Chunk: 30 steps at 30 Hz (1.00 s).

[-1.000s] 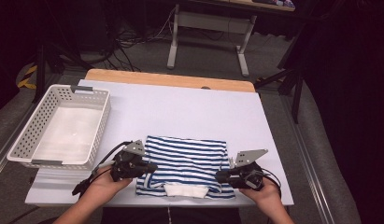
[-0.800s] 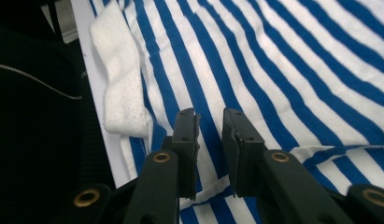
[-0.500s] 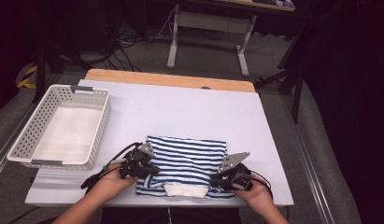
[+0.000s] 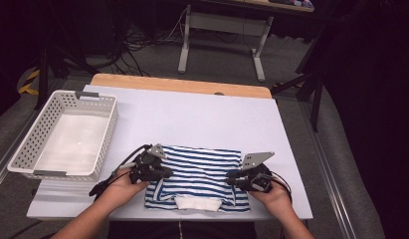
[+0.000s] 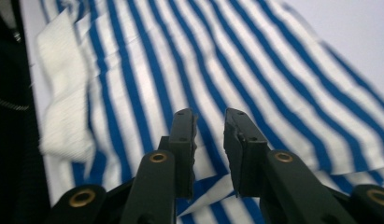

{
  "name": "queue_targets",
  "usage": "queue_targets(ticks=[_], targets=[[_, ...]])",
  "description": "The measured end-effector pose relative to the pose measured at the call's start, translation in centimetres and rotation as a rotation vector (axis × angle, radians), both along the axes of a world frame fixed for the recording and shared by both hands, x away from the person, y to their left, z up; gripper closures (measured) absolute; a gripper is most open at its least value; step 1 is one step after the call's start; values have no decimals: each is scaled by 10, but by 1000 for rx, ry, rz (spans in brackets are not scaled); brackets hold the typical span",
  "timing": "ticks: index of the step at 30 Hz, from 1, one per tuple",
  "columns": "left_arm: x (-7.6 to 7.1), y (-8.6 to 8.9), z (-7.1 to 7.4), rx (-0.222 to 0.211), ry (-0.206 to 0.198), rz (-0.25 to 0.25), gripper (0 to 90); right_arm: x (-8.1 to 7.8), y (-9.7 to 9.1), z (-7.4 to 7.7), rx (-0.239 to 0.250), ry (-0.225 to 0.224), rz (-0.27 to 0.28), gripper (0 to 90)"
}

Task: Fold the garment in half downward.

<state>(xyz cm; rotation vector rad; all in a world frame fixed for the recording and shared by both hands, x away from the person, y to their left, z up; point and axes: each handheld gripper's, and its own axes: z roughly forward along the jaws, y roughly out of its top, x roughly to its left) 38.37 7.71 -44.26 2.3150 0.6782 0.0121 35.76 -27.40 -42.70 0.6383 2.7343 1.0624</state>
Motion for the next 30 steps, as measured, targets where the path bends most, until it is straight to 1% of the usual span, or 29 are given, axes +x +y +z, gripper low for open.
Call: queue_targets(ticks=[1,2,3,4,6,7,8,9,10,11,12,13,14,16,17,19,20,21,22,23,24,26,28,29,30], targets=[[4,1,2,-9,-5,16,803,4,-1,1,8,-1,-9,730],[7,2,4,-32,0,30,797,7,-2,1,14,1,-17,730],[9,3,6,-54,-1,34,796,12,-4,2,21,1,-29,729],[11,4,7,-64,-7,38,788,14,-4,2,27,0,-35,729],[14,4,9,-58,-23,49,756,19,-6,3,34,-3,-43,721],[16,4,10,-60,-33,63,741,22,-6,3,34,-9,-47,711],[19,5,10,-54,-41,78,722,24,-7,3,35,-9,-56,697],[21,5,10,-57,-44,89,690,28,-7,3,39,-5,-68,679],[23,5,10,-60,-42,105,653,30,-8,3,43,-1,-76,657],[26,5,10,-73,-30,119,618,33,-9,3,47,-1,-96,624],[29,6,10,-81,-22,130,605,36,-9,2,50,-2,-117,605],[32,7,10,-81,-32,139,585,40,-11,2,50,1,-141,584],[34,8,10,-76,-43,149,559,43,-11,1,45,-4,-159,550],[40,8,9,-54,-57,175,527,47,-13,0,36,-16,-194,516],[43,9,8,-47,-59,189,522,50,-14,-1,34,-20,-211,507],[49,11,6,-51,-55,211,522,54,-16,-3,18,-29,-234,496],[52,11,5,-41,-62,221,522,57,-16,-4,5,-37,-251,493],[54,11,4,-21,-71,229,522,60,-17,-5,-4,-39,-263,494],[57,11,1,12,-86,245,522,62,-18,-6,-10,-43,-268,494],[60,12,-1,25,-93,250,522,64,-19,-7,-21,-48,-283,494],[61,13,-2,29,-88,254,523,66,-19,-8,-38,-54,-293,496],[64,14,-6,56,-84,269,524,70,-19,-10,-66,-65,-300,507],[67,15,-9,92,-93,280,526,74,-19,-12,-80,-61,-313,513],[68,16,-11,113,-88,293,529,76,-19,-13,-92,-57,-322,520],[69,17,-12,122,-81,299,537,78,-20,-14,-101,-51,-329,523]])
